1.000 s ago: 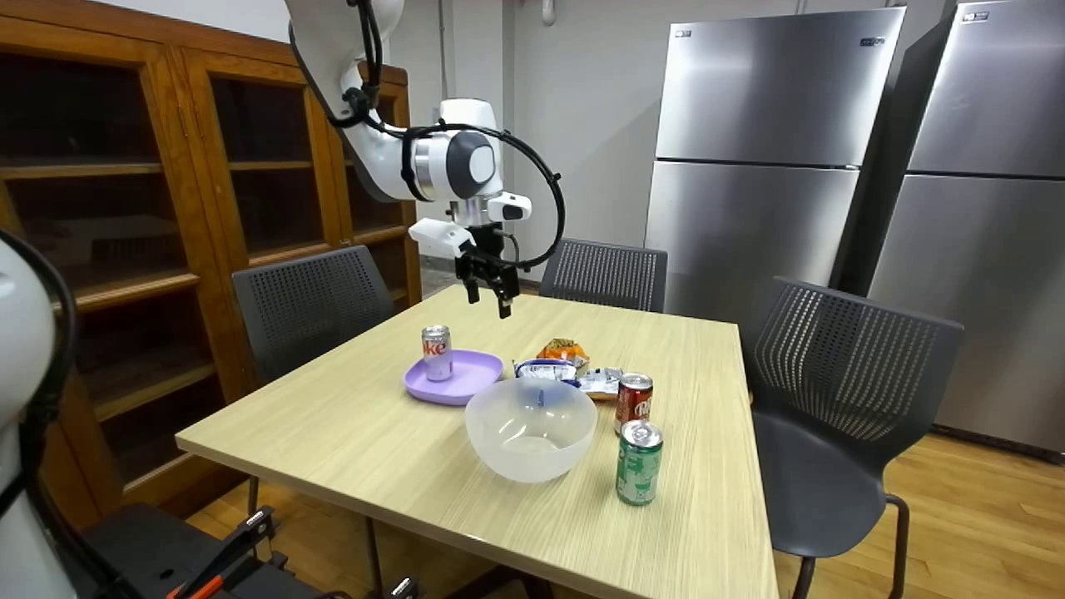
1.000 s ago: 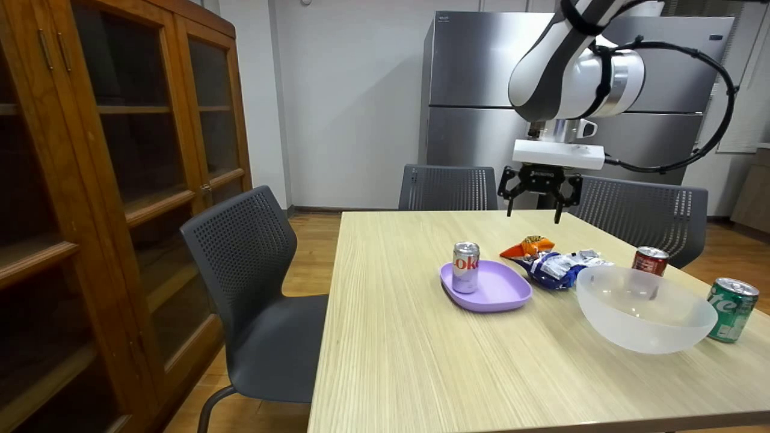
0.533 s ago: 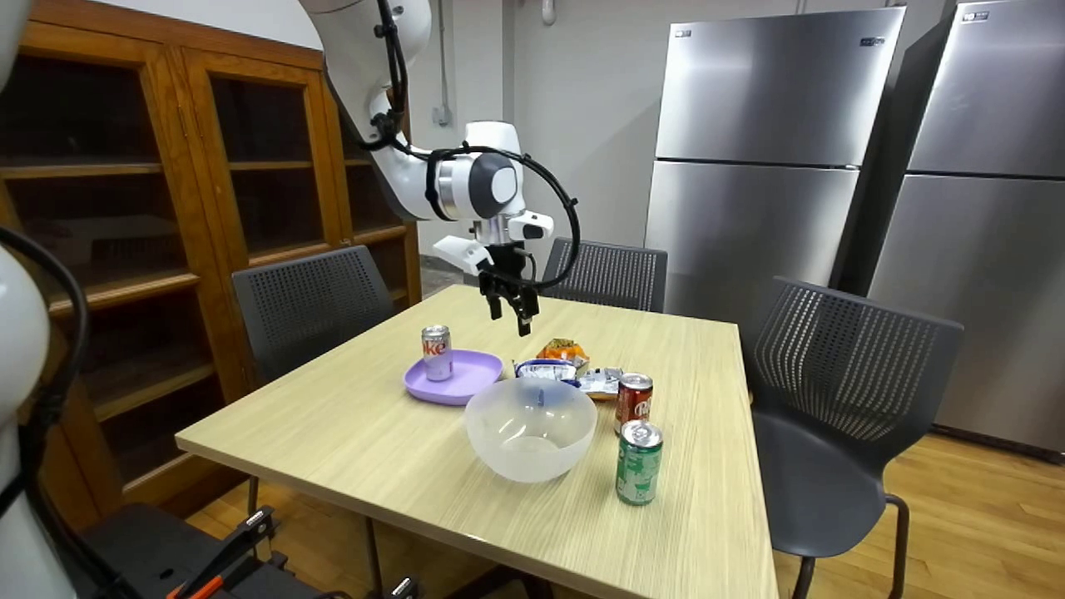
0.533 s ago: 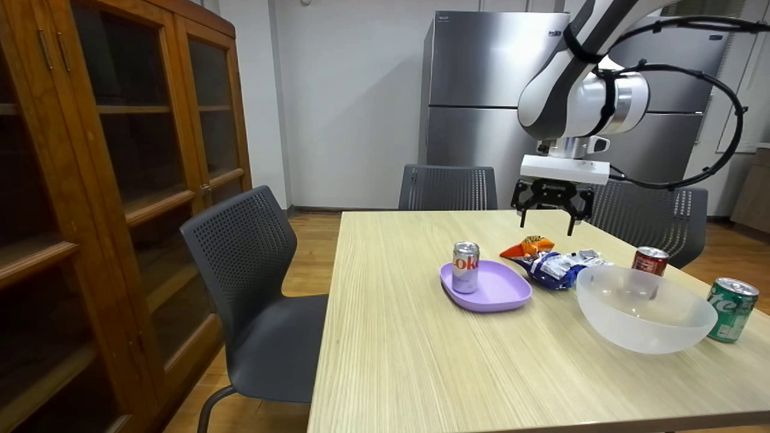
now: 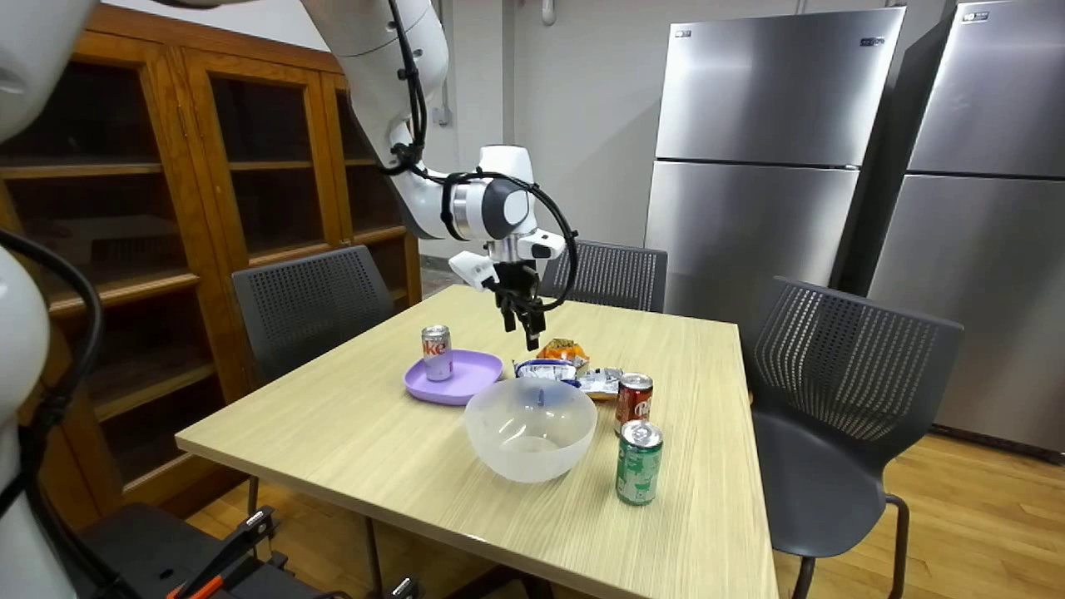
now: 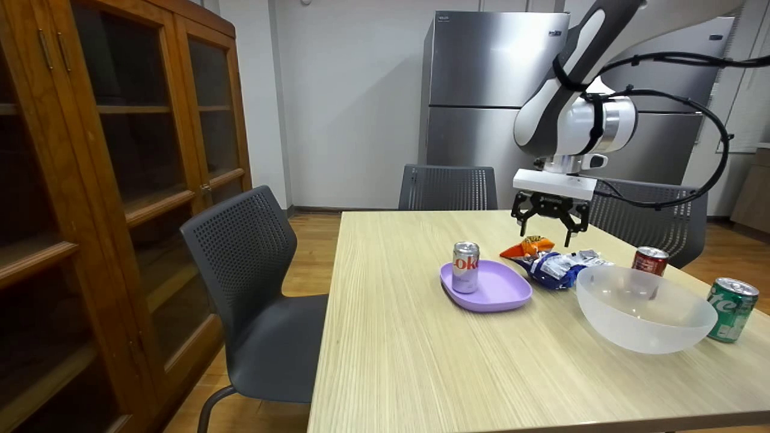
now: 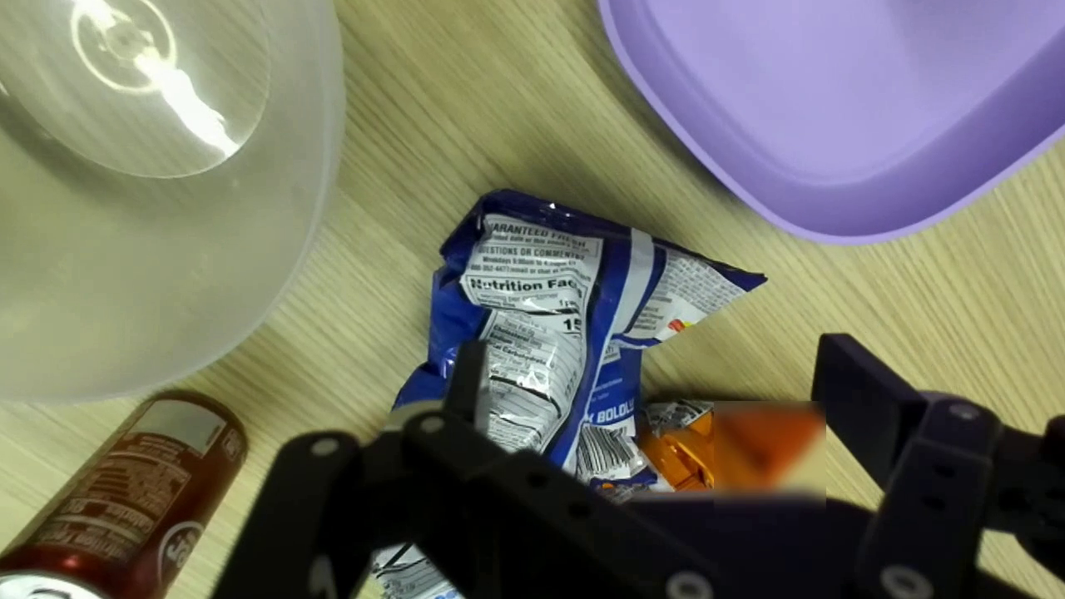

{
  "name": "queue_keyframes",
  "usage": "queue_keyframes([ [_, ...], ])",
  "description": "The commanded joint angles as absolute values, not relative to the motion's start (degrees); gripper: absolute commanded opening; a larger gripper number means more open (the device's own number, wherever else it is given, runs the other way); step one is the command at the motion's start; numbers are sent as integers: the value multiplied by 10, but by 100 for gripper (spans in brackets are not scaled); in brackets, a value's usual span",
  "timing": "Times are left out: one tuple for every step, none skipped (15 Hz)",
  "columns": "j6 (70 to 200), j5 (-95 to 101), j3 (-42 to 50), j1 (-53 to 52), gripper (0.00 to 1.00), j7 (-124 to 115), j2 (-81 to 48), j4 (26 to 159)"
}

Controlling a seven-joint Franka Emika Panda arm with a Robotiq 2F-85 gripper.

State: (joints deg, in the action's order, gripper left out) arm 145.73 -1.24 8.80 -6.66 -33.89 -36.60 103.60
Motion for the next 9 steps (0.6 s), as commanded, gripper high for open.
queue_keyframes([
  [1453, -30, 94, -65, 100, -370, -407, 986],
  [1455, -35, 93, -63, 100, -374, -417, 976],
  [1455, -37, 95, -63, 100, -380, -425, 967],
  [1453, -44, 93, -60, 100, -380, -435, 957],
  [1453, -48, 93, -59, 100, -384, -443, 948],
  [1451, -53, 93, -57, 100, -386, -450, 939],
  [1451, -57, 93, -56, 100, -390, -457, 931],
  [1450, -62, 93, -54, 100, -392, -465, 923],
  [1449, -65, 93, -53, 100, -394, -472, 915],
])
